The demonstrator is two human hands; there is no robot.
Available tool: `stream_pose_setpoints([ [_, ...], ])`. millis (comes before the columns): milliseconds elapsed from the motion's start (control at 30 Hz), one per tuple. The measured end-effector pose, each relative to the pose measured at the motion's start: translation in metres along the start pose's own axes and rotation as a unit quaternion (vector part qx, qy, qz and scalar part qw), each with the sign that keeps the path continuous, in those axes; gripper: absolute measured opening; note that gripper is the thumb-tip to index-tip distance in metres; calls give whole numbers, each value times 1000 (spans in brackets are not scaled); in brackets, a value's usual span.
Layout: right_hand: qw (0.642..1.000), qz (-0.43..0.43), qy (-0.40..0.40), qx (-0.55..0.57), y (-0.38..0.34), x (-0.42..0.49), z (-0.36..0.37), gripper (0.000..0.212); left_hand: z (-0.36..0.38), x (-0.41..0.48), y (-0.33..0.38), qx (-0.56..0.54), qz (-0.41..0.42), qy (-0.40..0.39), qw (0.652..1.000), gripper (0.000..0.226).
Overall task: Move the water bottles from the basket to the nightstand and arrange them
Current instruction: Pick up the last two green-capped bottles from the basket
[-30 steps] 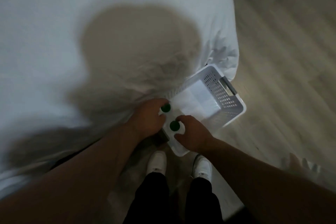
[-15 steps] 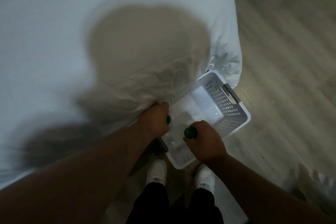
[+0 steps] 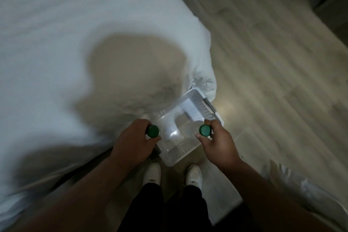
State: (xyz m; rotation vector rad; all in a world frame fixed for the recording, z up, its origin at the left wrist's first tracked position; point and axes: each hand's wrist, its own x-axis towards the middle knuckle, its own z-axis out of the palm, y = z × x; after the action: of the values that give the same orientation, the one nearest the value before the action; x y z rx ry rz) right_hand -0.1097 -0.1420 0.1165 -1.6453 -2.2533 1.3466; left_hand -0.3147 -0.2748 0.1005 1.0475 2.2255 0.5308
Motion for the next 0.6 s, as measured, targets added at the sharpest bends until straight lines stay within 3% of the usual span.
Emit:
stream_pose_setpoints([
  [167,1000,-6,9,29,-60,-45,-40,47,-64,-38,51,-25,-2,59,998,32],
  [400,1000,-27,0,-2,-154,-111,-91,39,-159,-88,100,-72,45,130,988,30],
  [500,999,-46,-7,-11,-189,-130,-112,37,-198,-109,109,-117,62,162,978,30],
  [567,998,-61,-8,-16,-207,-142,-122,36,-220,-128,116,-204,44,181,961,26],
  [600,997,-72,-8,-20,-214,-148,-126,36,-231,-139,122,-250,19,187,950,35],
])
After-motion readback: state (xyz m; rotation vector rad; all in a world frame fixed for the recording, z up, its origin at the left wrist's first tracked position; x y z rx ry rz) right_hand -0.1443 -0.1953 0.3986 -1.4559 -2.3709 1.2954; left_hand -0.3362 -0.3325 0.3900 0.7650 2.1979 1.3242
